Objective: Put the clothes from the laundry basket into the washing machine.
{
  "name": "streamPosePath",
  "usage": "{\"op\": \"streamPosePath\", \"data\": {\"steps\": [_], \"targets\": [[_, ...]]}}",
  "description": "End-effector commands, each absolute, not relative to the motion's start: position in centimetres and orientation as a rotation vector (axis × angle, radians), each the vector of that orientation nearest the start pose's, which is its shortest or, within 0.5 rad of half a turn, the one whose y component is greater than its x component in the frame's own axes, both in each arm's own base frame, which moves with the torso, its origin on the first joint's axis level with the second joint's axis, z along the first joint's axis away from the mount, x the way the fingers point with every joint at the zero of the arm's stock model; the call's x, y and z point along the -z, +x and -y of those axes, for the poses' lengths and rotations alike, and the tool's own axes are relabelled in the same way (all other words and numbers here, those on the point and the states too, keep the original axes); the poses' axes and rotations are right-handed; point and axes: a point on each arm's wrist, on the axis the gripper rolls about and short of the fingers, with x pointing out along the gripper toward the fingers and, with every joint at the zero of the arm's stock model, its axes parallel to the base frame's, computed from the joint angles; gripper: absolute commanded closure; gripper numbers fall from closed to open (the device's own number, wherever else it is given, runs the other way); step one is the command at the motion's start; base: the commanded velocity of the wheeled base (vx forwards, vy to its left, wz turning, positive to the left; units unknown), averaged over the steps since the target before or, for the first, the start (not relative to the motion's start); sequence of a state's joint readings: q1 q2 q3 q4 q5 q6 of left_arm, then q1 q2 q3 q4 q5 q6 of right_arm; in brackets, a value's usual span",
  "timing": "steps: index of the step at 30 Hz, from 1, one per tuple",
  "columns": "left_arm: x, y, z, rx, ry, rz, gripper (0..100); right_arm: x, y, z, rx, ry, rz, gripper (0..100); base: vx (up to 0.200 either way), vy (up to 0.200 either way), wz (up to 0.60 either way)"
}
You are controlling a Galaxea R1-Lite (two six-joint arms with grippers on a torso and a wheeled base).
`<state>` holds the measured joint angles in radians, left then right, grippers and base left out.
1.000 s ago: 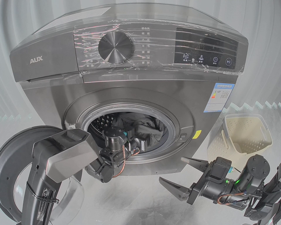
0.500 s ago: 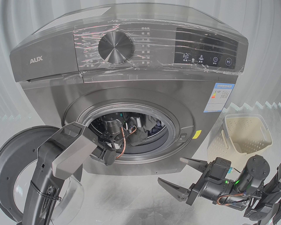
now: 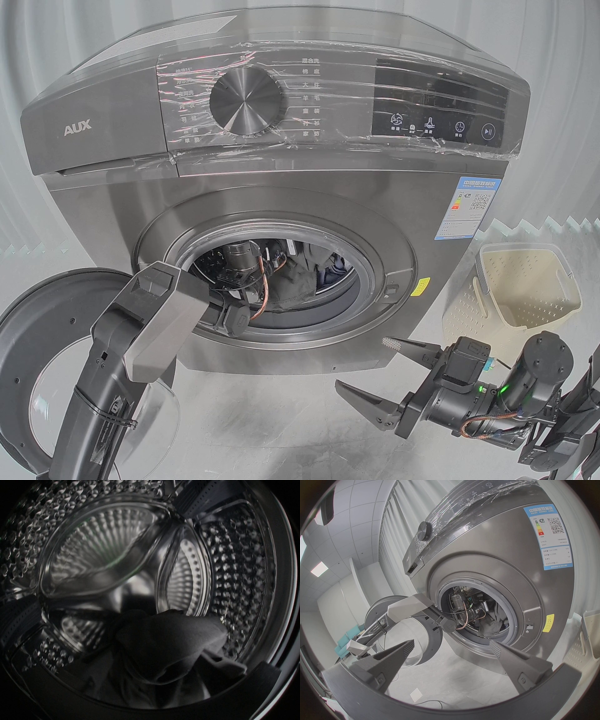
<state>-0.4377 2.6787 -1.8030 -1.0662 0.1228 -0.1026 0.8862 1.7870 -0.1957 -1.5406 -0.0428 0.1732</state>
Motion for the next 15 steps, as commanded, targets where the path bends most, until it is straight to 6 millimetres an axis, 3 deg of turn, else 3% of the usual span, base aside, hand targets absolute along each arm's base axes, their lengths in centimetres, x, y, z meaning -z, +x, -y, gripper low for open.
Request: {"op": "streamPosePath", "data": {"steps": [1, 7, 15], "targets": [[-6.4, 45.4, 21.3, 0.374, -0.104, -0.048, 0, -11.0, 15.2, -18.6, -0.840, 0.137, -0.125, 0, 0.000, 0.000, 0.00], [-4.8, 42.3, 20.2, 0.412, -0.053, -0.193, 0, -11.0, 15.1, -18.5, -0.840, 0.137, -0.124, 0, 0.000, 0.000, 0.00], [-1.3, 41.7, 20.2, 0.415, -0.004, -0.274, 0, -11.1, 14.8, -18.8, -0.857, 0.138, -0.125, 0, 0.000, 0.000, 0.00]]}}
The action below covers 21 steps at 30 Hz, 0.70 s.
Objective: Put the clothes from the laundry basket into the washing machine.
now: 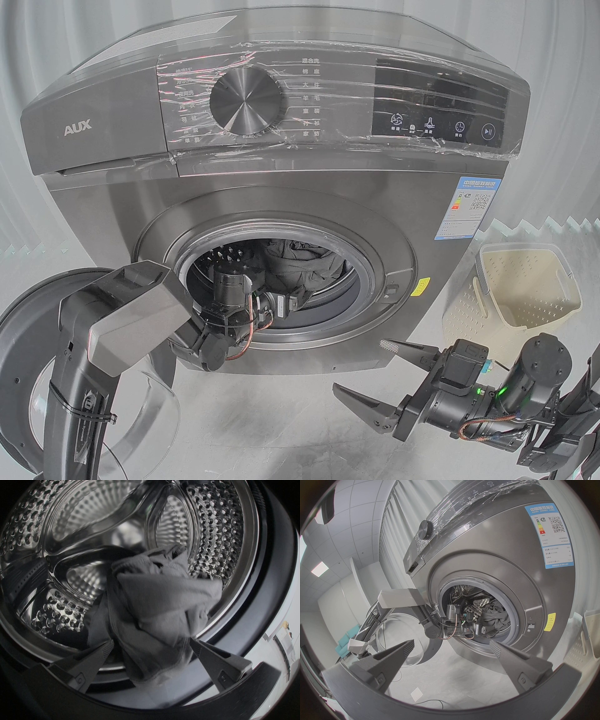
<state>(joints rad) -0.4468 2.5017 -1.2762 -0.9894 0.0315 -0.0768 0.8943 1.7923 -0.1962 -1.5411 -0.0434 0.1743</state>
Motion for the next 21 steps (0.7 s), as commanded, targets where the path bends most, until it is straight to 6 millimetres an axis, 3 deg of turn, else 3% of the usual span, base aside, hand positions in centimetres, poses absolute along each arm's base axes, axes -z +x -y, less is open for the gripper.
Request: {"op": "streamPosePath", "data": {"steps": [1, 14, 15, 21], "targets": [[-0.9, 41.7, 20.4, 0.417, -0.004, -0.281, 0, -11.1, 14.8, -18.8, -0.858, 0.139, -0.123, 0, 0.000, 0.000, 0.00], [2.1, 43.5, 22.1, 0.428, -0.011, -0.265, 0, -11.1, 14.8, -18.9, -0.860, 0.140, -0.122, 0, 0.000, 0.000, 0.00], [1.9, 43.8, 22.2, 0.425, -0.016, -0.252, 100, -11.1, 14.8, -18.9, -0.861, 0.140, -0.122, 0, 0.000, 0.000, 0.00], [0.2, 45.3, 22.6, 0.402, -0.048, -0.167, 100, -11.1, 14.7, -19.0, -0.866, 0.140, -0.125, 0, 0.000, 0.000, 0.00]]}}
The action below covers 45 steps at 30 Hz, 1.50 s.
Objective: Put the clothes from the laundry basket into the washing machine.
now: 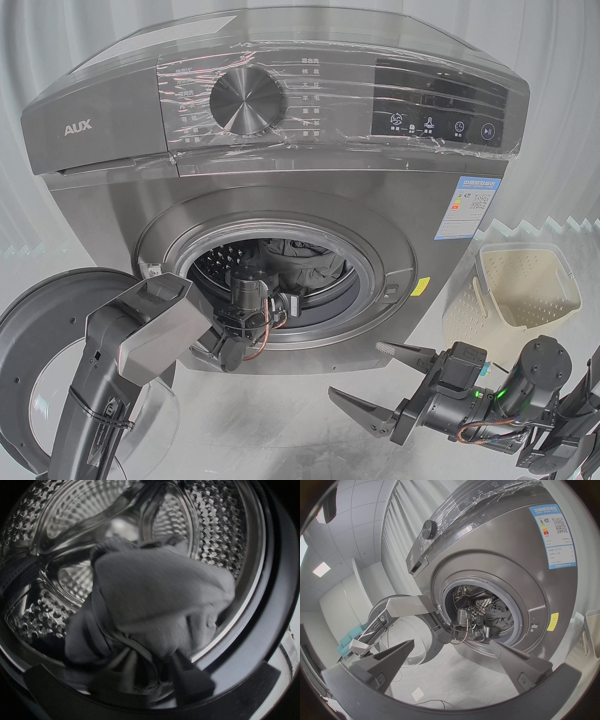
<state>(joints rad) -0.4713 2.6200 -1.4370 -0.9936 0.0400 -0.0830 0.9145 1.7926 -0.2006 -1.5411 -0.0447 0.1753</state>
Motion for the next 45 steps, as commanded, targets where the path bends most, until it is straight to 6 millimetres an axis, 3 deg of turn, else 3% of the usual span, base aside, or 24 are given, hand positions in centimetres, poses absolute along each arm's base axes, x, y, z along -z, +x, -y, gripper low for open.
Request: {"op": "streamPosePath", "data": {"steps": [1, 13, 18, 22, 23, 27, 33, 37, 39, 42, 45], "targets": [[-0.2, 45.5, 22.6, 0.395, -0.055, -0.153, 100, -11.1, 14.7, -19.0, -0.866, 0.139, -0.124, 0, 0.000, 0.000, 0.00], [-3.3, 49.5, 23.3, 0.326, -0.171, 0.093, 100, -10.9, 14.7, -19.2, -0.868, 0.138, -0.129, 0, 0.000, 0.000, 0.00], [-1.9, 50.9, 23.4, 0.287, -0.180, 0.122, 100, -10.9, 14.7, -19.2, -0.868, 0.138, -0.131, 0, 0.000, 0.000, 0.00], [-2.1, 50.9, 23.4, 0.285, -0.182, 0.115, 100, -10.9, 14.8, -19.2, -0.867, 0.139, -0.131, 0, 0.000, 0.000, 0.00], [-2.2, 50.9, 23.4, 0.287, -0.184, 0.119, 0, -10.9, 14.8, -19.2, -0.866, 0.138, -0.132, 0, 0.000, 0.000, 0.00], [-2.9, 50.4, 23.4, 0.288, -0.192, 0.108, 0, -10.9, 14.7, -19.2, -0.868, 0.138, -0.132, 0, 0.000, 0.000, 0.00], [-4.0, 48.1, 22.9, 0.295, -0.176, 0.054, 0, -10.9, 14.8, -19.2, -0.865, 0.139, -0.131, 0, 0.000, 0.000, 0.00], [-6.7, 43.9, 22.5, 0.332, -0.152, -0.007, 0, -11.0, 14.8, -19.1, -0.866, 0.139, -0.126, 0, 0.000, 0.000, 0.00], [-7.0, 42.5, 22.0, 0.335, -0.140, -0.027, 0, -11.0, 14.8, -19.1, -0.866, 0.139, -0.126, 0, 0.000, 0.000, 0.00], [-8.0, 38.6, 20.7, 0.355, -0.112, -0.078, 0, -11.0, 14.8, -19.1, -0.864, 0.139, -0.126, 0, 0.000, 0.000, 0.00], [-8.3, 36.0, 19.8, 0.375, -0.095, -0.116, 0, -11.0, 14.8, -19.1, -0.864, 0.139, -0.126, 0, 0.000, 0.000, 0.00]]}}
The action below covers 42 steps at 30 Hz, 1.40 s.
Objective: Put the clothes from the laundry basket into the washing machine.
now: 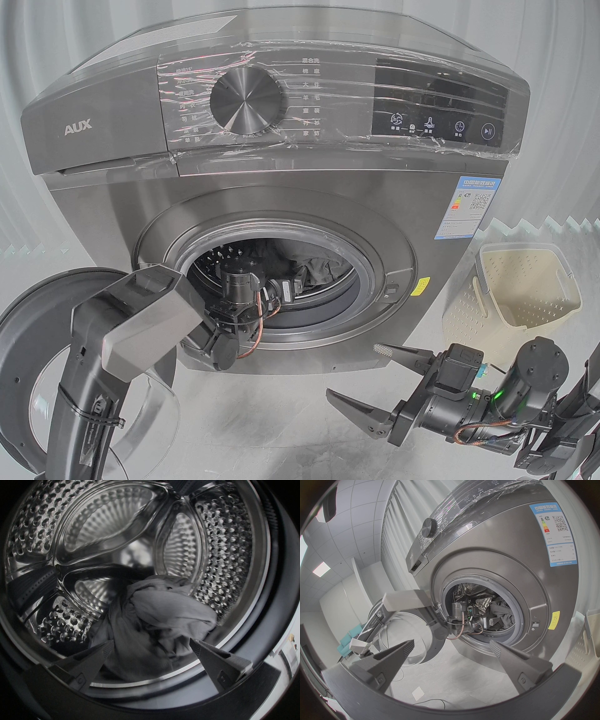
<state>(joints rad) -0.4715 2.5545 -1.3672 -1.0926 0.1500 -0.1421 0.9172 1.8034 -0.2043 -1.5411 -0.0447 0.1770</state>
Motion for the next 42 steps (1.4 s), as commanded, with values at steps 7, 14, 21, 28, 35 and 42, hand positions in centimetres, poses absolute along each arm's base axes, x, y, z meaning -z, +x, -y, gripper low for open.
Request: {"op": "streamPosePath", "data": {"steps": [7, 14, 21, 28, 35, 42], "targets": [[-9.4, 29.3, 19.3, 0.460, -0.071, -0.173, 0, -11.1, 14.8, -18.8, -0.856, 0.140, -0.125, 0, 0.000, 0.000, 0.00], [-10.7, 21.7, 18.8, 0.600, -0.057, -0.226, 0, -10.9, 14.7, -18.7, -0.856, 0.136, -0.132, 0, 0.000, 0.000, 0.00], [-12.9, 15.5, 17.2, 0.720, -0.106, -0.197, 0, -11.2, 14.6, -18.2, -0.843, 0.142, -0.125, 0, 0.000, 0.000, 0.00], [-13.8, 11.4, 12.3, 0.702, -0.137, -0.150, 0, -13.5, 13.8, -14.5, -0.712, 0.189, -0.027, 0, 0.000, 0.000, 0.00], [-13.2, 10.6, 9.0, 0.591, -0.163, -0.144, 0, -13.5, 13.2, -10.1, -0.552, 0.201, -0.026, 0, 0.000, 0.000, 0.00], [-14.8, 9.1, 7.2, 0.557, -0.205, -0.038, 0, -14.5, 11.7, -6.8, -0.432, 0.135, -0.008, 0, -0.057, 0.000, 0.00]]}}
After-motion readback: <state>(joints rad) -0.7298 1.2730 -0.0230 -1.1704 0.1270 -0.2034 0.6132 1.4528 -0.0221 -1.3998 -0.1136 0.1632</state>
